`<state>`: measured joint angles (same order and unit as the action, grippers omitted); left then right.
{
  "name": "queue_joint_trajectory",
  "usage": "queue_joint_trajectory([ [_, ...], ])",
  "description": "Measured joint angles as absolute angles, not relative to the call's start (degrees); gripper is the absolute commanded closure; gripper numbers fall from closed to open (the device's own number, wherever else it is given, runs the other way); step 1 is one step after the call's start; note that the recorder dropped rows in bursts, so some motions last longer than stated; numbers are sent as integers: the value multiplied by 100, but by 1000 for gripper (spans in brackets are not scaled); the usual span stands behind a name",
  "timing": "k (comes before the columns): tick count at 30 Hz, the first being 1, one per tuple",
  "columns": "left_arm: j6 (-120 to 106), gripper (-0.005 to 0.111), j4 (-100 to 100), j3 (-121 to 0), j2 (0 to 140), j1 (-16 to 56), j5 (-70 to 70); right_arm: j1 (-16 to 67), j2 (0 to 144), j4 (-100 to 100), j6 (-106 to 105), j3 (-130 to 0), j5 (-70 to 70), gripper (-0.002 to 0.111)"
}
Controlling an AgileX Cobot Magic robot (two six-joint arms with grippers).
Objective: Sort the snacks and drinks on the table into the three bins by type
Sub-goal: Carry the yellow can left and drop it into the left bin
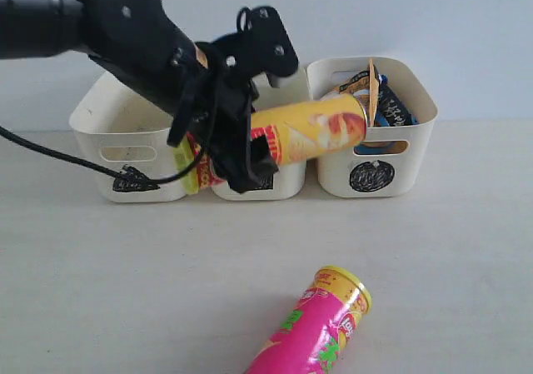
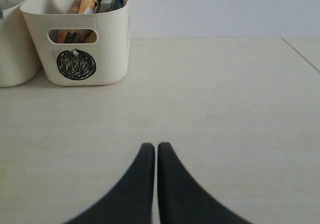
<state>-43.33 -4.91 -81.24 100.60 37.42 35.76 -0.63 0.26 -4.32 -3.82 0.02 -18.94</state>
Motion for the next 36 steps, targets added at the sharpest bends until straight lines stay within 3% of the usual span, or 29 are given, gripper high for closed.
queue_joint_trajectory([
  [9, -3183, 102, -503, -8124, 9115, 2657, 3338, -63, 26, -432, -382, 2, -1894, 108],
  [17, -1952, 102, -492, -8124, 9209, 1618, 2928, -63, 26, -432, -382, 2, -1894, 108],
  [36, -989, 102, -495, -8124, 11202, 1215, 111, -63, 26, -432, -382, 2, -1894, 108],
])
